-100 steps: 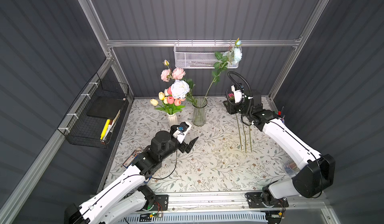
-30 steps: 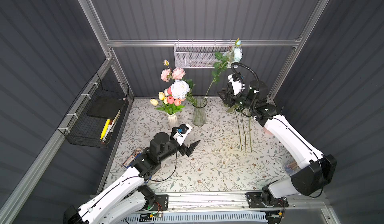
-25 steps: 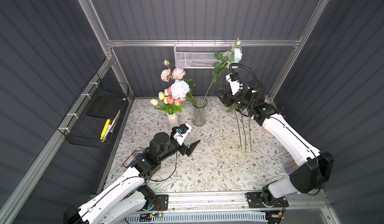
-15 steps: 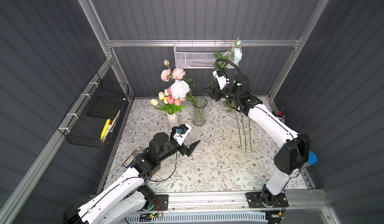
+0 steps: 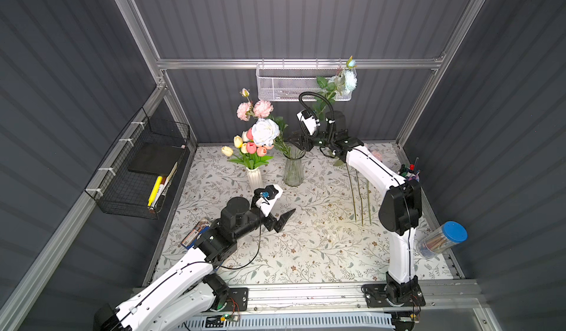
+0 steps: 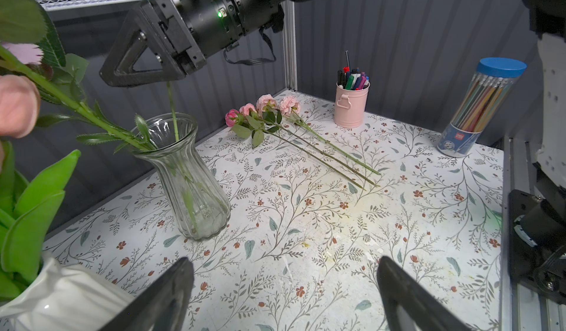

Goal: Pick out pink flowers from the vase
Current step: Pick up the flower from the vase.

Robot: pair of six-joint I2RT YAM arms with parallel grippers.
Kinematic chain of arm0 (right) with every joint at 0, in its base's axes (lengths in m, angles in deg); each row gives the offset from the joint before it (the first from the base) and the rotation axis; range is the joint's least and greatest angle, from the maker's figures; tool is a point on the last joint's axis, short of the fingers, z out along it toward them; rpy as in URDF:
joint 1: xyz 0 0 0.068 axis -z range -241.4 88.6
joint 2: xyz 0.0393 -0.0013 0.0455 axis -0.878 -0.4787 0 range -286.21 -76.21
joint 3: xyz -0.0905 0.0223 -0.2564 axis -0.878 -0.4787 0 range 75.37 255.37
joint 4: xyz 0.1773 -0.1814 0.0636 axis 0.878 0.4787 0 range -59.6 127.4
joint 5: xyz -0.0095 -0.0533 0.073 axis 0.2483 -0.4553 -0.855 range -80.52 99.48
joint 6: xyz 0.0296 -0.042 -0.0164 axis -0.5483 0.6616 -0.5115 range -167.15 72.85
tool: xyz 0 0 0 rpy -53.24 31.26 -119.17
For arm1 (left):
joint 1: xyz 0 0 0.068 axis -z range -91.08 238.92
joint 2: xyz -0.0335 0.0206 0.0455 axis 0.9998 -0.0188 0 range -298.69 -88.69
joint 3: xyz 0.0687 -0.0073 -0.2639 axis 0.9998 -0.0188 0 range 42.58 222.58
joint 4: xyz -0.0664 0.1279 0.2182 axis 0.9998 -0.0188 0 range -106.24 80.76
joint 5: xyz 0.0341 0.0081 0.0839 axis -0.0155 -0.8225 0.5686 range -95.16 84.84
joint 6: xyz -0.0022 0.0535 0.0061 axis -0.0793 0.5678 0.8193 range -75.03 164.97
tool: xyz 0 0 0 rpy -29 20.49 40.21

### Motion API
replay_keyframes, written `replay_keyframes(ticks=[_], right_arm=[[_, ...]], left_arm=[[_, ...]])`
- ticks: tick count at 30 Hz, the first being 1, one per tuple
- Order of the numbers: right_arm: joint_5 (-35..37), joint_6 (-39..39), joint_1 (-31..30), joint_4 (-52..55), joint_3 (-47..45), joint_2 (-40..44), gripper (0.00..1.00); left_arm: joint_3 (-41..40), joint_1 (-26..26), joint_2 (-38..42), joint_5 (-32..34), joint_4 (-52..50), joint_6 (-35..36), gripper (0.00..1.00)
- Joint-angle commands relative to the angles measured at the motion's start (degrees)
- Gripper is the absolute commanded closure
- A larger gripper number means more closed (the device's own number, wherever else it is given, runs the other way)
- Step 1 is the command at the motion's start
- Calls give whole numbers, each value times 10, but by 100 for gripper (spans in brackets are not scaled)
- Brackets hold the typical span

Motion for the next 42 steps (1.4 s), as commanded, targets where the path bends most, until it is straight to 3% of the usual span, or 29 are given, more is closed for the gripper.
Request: replay_keyframes(ticks=[1,6,17,22,29,35,42], right_arm=[[-16,20,-12,16,27,-17,43],[-6,32,-22,26,31,-29,42],[20,44,-30,36,54,-59,49],[42,51,-30,35,54,-63,58],[55,46,-31,1,31,-48,82],[57,40,-30,-22,11,-30,96],[62,33,-30,-56,-10,-8,100]], left_arm=[[-5,1,-4,-13,17,12,5],[-6,1,-3,-13,16,12,5],[-7,1,-10,-17,20,11,5],[-6,1,-15,-19,21,11,5],[-8,1,-12,-18,21,12,5],[-8,1,-10,-19,20,12,5],[-8,1,-6,-16,16,17,5]])
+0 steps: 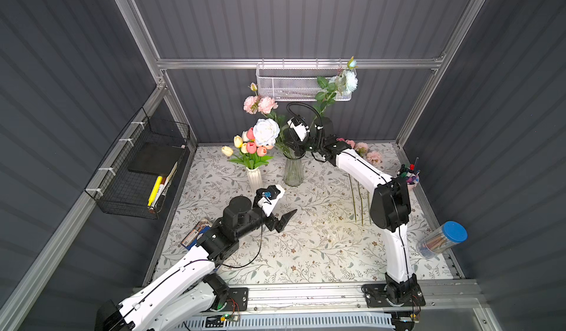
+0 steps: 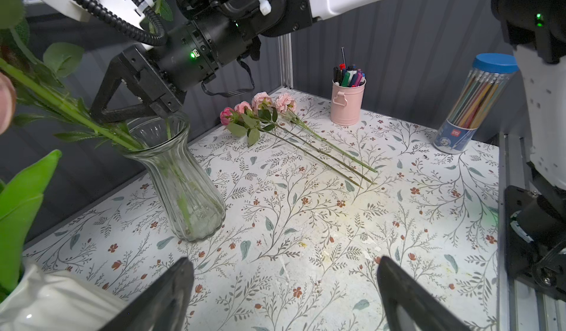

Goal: Pick out pink flowers from the vase
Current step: Pick up the flower from the vase.

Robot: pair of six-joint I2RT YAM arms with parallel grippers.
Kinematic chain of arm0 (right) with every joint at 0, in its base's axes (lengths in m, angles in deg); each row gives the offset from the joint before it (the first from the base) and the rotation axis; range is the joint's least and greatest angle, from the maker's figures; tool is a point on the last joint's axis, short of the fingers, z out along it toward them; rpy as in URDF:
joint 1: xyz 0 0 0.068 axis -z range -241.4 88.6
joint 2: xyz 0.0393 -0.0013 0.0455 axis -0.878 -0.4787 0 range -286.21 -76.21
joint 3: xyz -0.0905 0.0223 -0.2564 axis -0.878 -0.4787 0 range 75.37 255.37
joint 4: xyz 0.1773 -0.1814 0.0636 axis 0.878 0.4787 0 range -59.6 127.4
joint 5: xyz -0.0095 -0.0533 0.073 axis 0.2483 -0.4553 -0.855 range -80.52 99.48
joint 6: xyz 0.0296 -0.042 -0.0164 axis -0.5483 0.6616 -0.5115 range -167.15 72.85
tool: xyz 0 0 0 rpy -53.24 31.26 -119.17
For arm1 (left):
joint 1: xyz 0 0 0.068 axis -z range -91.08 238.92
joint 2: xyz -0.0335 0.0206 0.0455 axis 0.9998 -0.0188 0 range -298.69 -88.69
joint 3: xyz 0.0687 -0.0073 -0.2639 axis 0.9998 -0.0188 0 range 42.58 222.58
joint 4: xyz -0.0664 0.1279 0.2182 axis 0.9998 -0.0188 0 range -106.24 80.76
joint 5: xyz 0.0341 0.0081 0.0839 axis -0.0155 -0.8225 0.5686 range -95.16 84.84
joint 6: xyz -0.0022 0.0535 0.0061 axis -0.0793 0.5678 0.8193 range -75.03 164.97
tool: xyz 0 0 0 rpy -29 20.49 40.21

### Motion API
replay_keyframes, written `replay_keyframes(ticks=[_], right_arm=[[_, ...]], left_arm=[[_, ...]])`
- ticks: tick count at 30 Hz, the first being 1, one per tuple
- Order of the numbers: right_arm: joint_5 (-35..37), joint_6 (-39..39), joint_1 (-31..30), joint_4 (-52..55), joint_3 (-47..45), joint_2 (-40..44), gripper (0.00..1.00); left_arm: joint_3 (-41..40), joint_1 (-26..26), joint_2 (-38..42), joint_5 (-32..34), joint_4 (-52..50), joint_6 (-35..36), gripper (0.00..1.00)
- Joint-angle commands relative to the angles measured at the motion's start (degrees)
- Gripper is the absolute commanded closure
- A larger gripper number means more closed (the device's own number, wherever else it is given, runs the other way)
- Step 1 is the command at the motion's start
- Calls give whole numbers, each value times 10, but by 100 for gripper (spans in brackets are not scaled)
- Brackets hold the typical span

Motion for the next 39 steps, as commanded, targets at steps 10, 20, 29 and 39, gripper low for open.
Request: replay_keyframes(ticks=[10,20,29,39], right_arm=[[25,-18,-3,-86,-35,65,100],[41,-19,-3,-108,-49,98,100],[55,-29,-2,-158,-98,134,100],[74,-33,-2,-224,-111,183,100]], left_arm=[[-3,1,15,-9,2,17,5],[-2,1,13,-15,3,20,5],[-2,1,16,-15,0,22,5],[-2,1,18,-9,-2,25,5]])
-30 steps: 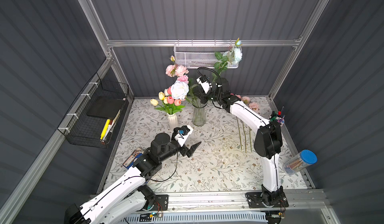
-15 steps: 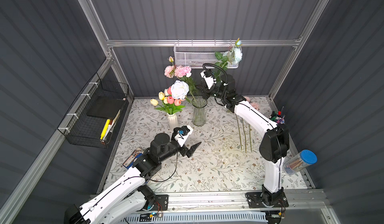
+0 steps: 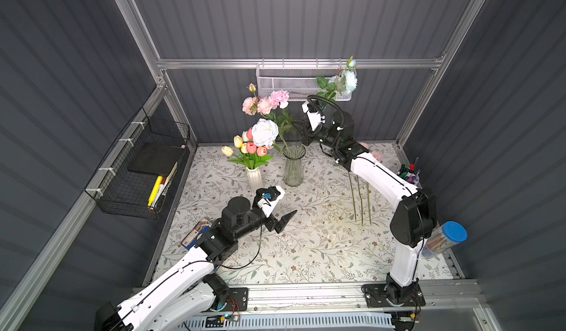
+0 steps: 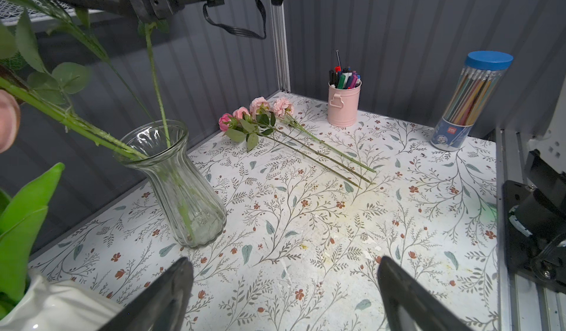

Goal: Pick out pink flowers from the vase
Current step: Pick up the flower from the vase.

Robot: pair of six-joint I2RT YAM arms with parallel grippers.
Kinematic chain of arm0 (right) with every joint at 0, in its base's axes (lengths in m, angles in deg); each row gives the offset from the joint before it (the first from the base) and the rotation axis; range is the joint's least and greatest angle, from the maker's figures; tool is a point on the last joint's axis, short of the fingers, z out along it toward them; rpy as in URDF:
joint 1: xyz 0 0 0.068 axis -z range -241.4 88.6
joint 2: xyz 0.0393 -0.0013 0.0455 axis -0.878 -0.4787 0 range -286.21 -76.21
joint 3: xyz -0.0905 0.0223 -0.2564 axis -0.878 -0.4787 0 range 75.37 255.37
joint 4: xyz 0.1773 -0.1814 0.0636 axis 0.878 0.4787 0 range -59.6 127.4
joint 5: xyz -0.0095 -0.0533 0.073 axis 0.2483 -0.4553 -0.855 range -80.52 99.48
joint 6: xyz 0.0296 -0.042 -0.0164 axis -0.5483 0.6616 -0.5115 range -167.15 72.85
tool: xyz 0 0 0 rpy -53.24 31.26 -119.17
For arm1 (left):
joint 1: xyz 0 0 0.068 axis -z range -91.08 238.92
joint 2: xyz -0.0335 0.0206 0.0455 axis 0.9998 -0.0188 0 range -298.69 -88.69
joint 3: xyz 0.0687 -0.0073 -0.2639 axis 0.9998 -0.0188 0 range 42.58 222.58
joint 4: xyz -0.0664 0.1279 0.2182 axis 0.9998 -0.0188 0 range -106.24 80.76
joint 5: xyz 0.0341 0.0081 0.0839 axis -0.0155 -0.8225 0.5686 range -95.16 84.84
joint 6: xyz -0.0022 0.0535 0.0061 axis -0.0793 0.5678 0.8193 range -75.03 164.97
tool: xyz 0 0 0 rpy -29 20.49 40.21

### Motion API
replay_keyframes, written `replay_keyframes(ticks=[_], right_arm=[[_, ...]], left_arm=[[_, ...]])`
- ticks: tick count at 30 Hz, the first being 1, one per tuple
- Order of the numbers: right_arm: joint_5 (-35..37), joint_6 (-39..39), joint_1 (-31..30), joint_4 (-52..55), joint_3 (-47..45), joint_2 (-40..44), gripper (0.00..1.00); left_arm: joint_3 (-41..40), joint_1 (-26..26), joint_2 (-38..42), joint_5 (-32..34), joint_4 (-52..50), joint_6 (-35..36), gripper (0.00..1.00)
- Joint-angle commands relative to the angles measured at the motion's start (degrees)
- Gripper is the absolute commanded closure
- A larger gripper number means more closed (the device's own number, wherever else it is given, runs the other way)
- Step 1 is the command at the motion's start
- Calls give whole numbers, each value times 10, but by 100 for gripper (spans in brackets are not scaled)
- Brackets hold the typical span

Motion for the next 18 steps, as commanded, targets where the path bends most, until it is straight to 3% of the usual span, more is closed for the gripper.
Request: replay_keyframes(ticks=[1,12,18], right_arm=[[11,-6,-1,-47,9,35,100],[28,-6,-1,-38,23,92,100],[48,7,-1,-35,-11,131,100]], left_arm=[[-1,1,10,-1,-2,10,5],[1,1,4,8,9,-1,4],[13,1,-2,21,11,-17,4]])
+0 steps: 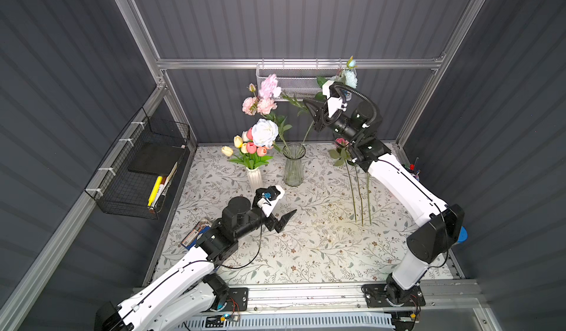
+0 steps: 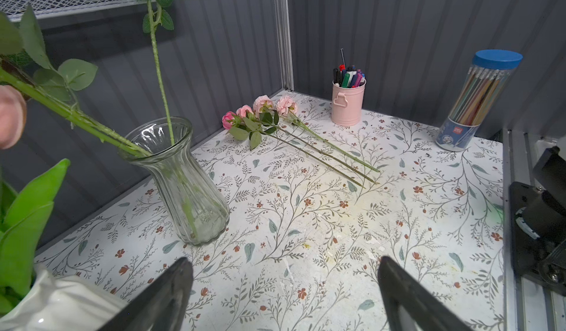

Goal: Pick out pink flowers from the vase
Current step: Pick up the flower from the vase.

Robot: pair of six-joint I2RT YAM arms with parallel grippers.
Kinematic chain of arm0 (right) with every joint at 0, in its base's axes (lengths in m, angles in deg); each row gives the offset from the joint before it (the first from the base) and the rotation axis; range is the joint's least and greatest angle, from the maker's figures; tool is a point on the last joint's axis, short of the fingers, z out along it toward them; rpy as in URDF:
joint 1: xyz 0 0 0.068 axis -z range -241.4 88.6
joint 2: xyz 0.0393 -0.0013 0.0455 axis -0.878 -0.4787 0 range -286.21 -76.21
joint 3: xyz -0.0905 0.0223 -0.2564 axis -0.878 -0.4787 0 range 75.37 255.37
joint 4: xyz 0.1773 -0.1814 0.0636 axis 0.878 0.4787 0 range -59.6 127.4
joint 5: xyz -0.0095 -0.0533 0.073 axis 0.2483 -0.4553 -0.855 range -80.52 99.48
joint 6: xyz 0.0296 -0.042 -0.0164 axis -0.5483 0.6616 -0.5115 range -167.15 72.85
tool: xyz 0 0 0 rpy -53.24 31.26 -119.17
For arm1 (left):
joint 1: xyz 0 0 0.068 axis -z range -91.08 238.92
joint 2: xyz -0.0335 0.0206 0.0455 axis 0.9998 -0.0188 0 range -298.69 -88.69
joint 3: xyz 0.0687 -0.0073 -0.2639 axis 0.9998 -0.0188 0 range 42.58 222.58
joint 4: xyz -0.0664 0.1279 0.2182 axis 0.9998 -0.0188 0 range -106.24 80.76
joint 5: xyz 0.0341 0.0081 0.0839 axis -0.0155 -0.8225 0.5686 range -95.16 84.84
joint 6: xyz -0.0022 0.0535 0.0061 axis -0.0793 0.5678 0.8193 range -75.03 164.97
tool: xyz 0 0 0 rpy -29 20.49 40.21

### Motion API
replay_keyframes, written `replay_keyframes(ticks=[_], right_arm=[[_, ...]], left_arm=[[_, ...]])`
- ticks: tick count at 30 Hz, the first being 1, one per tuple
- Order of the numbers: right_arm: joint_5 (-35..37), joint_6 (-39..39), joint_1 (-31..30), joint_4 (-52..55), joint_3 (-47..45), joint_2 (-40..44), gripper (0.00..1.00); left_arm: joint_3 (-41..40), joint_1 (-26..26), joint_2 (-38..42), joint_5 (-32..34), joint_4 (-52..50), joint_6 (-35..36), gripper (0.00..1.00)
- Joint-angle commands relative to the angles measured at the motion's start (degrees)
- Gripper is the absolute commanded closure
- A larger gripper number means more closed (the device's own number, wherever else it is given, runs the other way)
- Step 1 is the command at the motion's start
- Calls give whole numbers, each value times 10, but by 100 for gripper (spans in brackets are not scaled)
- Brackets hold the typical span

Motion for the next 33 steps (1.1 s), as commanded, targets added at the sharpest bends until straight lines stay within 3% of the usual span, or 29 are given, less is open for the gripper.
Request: replay_keyframes(ticks=[1,13,18,22,29,33], right_arm=[[18,11,0,-5,-21,27,100],[70,-29,7,-8,-123,88,100],[96,-41,8,11,-136,102,100],[96,-67,8,24,-135,110,100],[89,-99,8,52,-135,133,100],[85,-109,8,80,-132,146,100]], left_arm=[[12,1,2,10,9,-14,4],[28,1,-18,14,20,-53,4],[103,1,-102,19,37,-140,3],[200,1,-193,60,14,-197,1],[238,1,-214,114,54,-192,1],[293,1,-247,102,24,-182,1]])
